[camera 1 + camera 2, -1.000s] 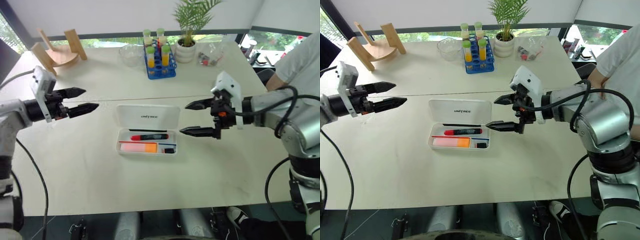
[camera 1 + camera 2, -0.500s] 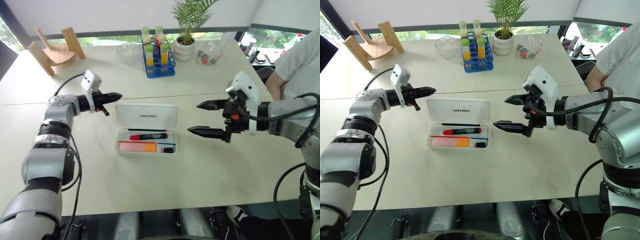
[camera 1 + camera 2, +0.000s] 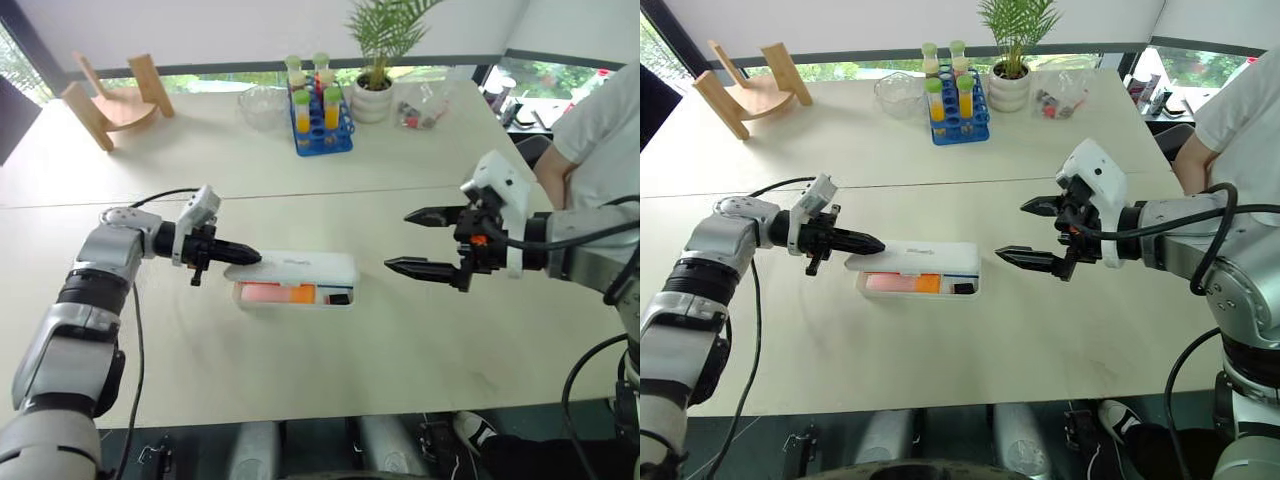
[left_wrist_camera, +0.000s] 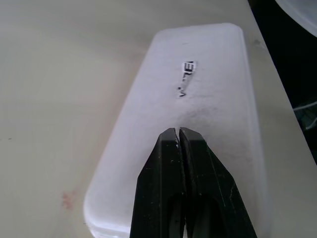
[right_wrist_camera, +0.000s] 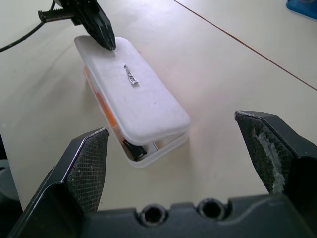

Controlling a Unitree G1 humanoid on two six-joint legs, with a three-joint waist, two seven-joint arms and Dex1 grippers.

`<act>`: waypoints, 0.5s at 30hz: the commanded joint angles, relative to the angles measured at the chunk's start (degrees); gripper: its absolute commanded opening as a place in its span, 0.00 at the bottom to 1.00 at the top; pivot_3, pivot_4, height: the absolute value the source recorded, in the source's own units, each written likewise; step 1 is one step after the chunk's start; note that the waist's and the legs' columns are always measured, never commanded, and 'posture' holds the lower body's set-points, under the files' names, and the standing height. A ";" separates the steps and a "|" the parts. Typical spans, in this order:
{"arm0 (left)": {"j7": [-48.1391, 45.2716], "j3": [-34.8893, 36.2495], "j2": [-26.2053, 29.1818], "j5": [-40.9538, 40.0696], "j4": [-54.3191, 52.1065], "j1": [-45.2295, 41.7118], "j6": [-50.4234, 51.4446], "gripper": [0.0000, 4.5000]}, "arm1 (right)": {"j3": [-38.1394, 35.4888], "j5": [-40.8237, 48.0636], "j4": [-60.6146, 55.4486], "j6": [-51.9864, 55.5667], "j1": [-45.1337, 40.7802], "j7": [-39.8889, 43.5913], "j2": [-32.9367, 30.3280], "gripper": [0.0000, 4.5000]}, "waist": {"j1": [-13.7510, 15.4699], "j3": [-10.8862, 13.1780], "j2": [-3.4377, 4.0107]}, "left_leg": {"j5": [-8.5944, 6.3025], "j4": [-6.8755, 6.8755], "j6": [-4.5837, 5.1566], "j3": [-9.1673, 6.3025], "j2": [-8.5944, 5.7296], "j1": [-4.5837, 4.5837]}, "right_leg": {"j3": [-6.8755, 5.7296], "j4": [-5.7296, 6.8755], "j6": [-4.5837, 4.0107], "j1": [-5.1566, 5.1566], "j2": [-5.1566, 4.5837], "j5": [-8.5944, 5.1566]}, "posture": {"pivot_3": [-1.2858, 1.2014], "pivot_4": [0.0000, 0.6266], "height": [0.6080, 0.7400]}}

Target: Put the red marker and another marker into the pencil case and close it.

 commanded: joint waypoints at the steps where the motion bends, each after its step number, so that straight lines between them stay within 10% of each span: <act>1: 4.12 -0.53 -2.57 2.44 -5.62 4.53 0.19 0.01 | -0.28 0.99 -1.44 -0.91 -0.18 -0.65 -0.38 1.00 | 0.04 0.00 0.00 | 0.00 0.01 0.00 0.00 -0.01 0.00 | 0.00 0.00 0.00 0.01 -0.01 0.00 | 0.52 0.24 1.00; 8: 11.70 -3.59 -3.42 11.87 -7.20 12.61 -5.34 0.01 | 1.35 0.14 -2.69 -2.41 3.38 0.38 -3.75 1.00 | 0.42 -0.16 0.18 | -0.01 -0.13 0.02 0.02 -0.01 0.74 | 0.03 -0.10 -0.01 0.70 0.00 -0.01 | 0.52 0.24 1.00; 15: 14.35 7.81 -1.74 0.27 -18.00 12.05 8.04 0.01 | 1.91 -0.18 -1.49 -4.17 3.37 0.39 -4.26 1.00 | -0.63 -0.13 0.14 | -0.04 -0.29 0.06 0.08 0.05 1.78 | 0.16 -0.15 -0.05 1.61 0.10 -0.10 | 0.52 0.24 1.00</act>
